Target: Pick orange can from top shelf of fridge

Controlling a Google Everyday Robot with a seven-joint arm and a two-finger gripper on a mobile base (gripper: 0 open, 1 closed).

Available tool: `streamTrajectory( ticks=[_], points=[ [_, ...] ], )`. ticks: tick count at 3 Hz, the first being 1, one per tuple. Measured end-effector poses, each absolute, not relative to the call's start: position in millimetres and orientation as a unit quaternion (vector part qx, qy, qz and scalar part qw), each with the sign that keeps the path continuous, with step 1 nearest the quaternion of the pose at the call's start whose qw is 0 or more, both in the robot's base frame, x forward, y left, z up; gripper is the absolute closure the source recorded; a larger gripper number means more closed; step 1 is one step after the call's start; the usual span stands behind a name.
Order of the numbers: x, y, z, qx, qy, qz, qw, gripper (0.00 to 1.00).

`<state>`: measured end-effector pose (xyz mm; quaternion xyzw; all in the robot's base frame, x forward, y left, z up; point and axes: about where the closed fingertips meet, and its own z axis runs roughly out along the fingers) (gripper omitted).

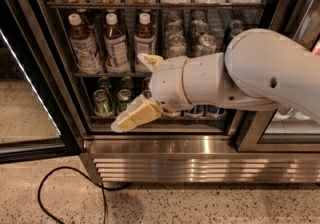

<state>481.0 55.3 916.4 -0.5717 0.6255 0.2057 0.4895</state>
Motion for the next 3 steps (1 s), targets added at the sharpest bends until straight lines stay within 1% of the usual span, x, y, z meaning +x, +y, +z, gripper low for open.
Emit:
streamTrajectory(
  ticks=[1, 2, 3],
  points=[
    [482, 56, 916, -0.553, 0.629, 0.202, 0.507, 0.00],
    [479, 70, 912, -0.518, 0.649, 0.185, 0.526, 0.00],
    [499, 74, 916, -0.476, 0.668, 0.146, 0.553, 0.00]
  ],
)
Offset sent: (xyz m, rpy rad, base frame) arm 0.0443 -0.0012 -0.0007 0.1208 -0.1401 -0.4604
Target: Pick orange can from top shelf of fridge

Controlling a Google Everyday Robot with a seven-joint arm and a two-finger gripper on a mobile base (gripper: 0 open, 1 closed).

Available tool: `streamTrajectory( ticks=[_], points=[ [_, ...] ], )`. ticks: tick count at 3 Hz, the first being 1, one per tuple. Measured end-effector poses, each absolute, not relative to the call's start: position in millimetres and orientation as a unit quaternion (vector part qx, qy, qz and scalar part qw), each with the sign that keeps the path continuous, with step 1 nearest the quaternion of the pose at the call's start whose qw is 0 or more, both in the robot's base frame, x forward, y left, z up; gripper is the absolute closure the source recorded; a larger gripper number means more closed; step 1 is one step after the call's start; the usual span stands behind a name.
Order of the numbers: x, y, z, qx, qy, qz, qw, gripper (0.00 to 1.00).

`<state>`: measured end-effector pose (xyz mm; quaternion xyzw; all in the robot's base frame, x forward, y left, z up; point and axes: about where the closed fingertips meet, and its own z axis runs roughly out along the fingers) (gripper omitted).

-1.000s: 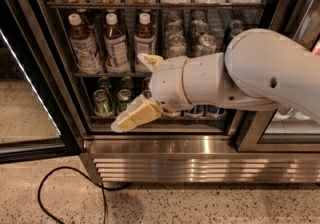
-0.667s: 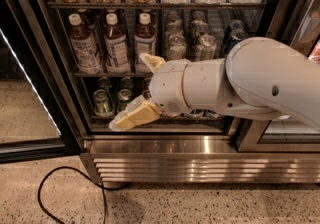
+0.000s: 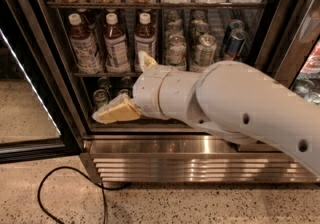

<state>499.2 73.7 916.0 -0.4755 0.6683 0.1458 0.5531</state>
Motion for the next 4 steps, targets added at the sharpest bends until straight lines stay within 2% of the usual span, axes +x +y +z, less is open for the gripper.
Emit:
streamTrajectory(
  ticks=[2, 4],
  points=[
    [559, 84, 951, -0.417, 0.648, 0.107, 0.629, 0.00],
    [588, 116, 987, -0.409, 0.597, 0.122, 0.679, 0.00]
  ],
)
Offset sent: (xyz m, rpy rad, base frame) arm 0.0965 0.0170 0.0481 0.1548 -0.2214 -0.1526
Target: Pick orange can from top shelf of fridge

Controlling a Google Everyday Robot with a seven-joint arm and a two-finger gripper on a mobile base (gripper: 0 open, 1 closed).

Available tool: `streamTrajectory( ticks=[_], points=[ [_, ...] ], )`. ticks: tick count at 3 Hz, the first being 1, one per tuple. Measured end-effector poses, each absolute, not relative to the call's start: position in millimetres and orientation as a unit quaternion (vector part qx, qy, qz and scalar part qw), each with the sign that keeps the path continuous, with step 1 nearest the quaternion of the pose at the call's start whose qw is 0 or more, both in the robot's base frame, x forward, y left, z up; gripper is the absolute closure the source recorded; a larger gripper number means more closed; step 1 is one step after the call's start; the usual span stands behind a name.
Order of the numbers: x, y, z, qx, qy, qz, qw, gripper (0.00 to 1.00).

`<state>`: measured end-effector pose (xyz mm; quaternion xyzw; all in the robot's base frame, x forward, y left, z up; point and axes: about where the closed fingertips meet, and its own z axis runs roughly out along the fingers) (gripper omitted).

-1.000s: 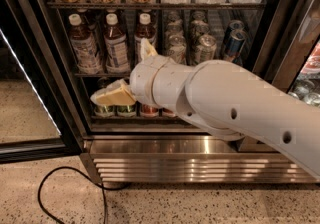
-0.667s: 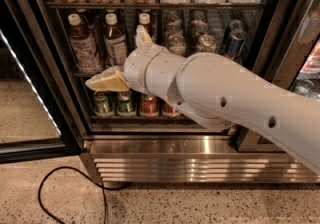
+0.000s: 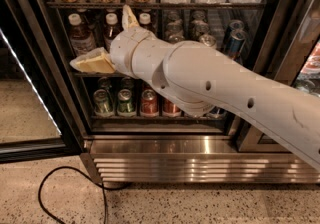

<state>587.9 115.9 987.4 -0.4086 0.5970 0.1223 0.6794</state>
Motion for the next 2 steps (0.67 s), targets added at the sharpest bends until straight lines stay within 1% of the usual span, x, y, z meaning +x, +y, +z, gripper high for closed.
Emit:
streamTrajectory(
  ticks=[2],
  points=[
    [598, 150, 1009, -0.396, 0.569, 0.163, 0.701, 0.02]
  ],
)
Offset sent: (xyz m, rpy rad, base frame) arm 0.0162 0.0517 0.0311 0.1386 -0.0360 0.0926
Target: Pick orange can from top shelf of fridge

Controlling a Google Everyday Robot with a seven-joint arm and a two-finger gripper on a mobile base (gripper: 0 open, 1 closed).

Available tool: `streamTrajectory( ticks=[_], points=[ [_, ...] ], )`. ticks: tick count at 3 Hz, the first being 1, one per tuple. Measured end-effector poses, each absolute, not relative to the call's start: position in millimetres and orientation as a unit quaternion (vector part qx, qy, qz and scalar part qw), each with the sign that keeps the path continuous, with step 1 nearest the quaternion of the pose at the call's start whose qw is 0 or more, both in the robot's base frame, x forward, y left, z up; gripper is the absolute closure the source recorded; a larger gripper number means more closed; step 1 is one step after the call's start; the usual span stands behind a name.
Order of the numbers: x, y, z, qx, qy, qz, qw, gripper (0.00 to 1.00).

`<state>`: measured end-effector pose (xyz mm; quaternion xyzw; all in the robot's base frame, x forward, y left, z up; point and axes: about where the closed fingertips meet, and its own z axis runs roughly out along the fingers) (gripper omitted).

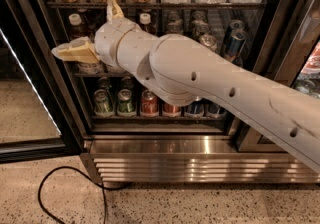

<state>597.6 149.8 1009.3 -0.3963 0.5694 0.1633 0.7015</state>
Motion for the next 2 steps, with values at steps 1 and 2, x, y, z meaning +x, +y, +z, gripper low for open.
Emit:
streamTrajectory(
  ticks=[1, 2],
  points=[
    [609, 158, 1019, -0.377, 0.569, 0.170, 0.711, 0.04],
    [625, 162, 1027, -0.357, 0.577, 0.158, 0.718, 0.05]
  ],
)
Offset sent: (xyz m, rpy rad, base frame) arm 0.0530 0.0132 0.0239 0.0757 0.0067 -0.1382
